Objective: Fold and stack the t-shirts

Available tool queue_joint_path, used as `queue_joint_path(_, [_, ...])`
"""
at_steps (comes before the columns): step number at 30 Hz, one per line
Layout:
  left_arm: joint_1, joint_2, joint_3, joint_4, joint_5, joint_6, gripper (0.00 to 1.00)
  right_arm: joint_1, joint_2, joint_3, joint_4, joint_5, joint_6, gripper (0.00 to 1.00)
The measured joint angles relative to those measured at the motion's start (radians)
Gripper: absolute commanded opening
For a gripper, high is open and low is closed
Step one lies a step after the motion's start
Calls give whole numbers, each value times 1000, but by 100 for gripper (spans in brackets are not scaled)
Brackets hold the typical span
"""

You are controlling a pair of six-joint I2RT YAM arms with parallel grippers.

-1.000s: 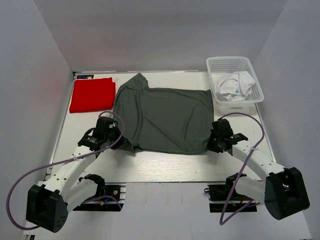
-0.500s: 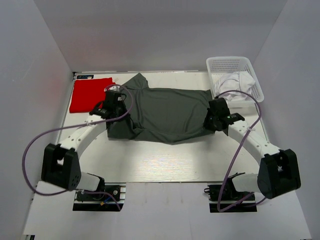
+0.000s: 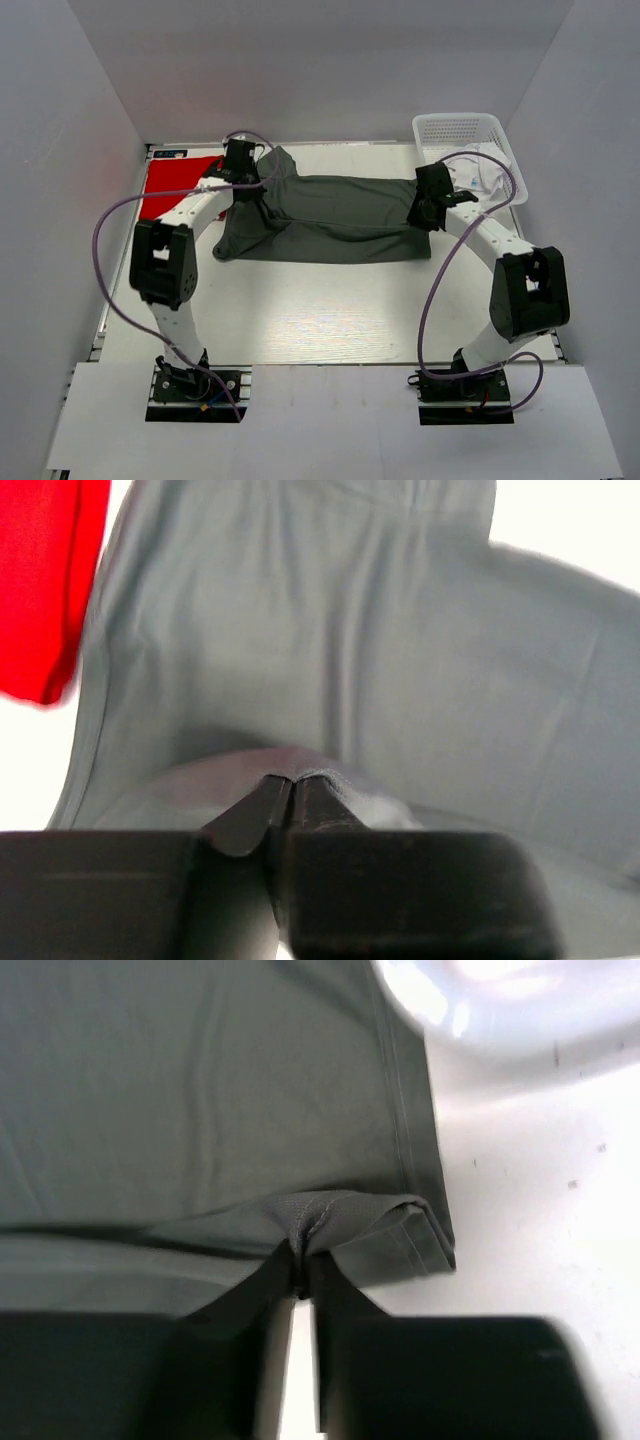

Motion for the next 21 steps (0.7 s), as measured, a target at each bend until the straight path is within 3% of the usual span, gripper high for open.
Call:
queue_joint_path(1, [6,50,60,-21,1,8,28,-4,26,22,-3,4,0,31])
queue_joint_path(2, [12,107,135,-37,2,16,51,-7,50,42,-2,10,4,51])
queue_joint_path(4, [24,221,290,-88,0,29,68,-12,87,79,-11,18,9,64])
queue_joint_path(6, [29,312,420,-140,-7,27,99,-12,106,109,-15,17,2,76])
queue_joint_path(8, [35,352,470,-175,-14,28,100,-11,105,118,-15,13,-6,82])
queue_joint_path(12, [40,325,428,-201,-17,35,100,2,76,98,1,-29,-25,90])
queue_joint_path(21, [35,11,-12,-120,42,37,100,84,-3,-45,102,-151,-68,90])
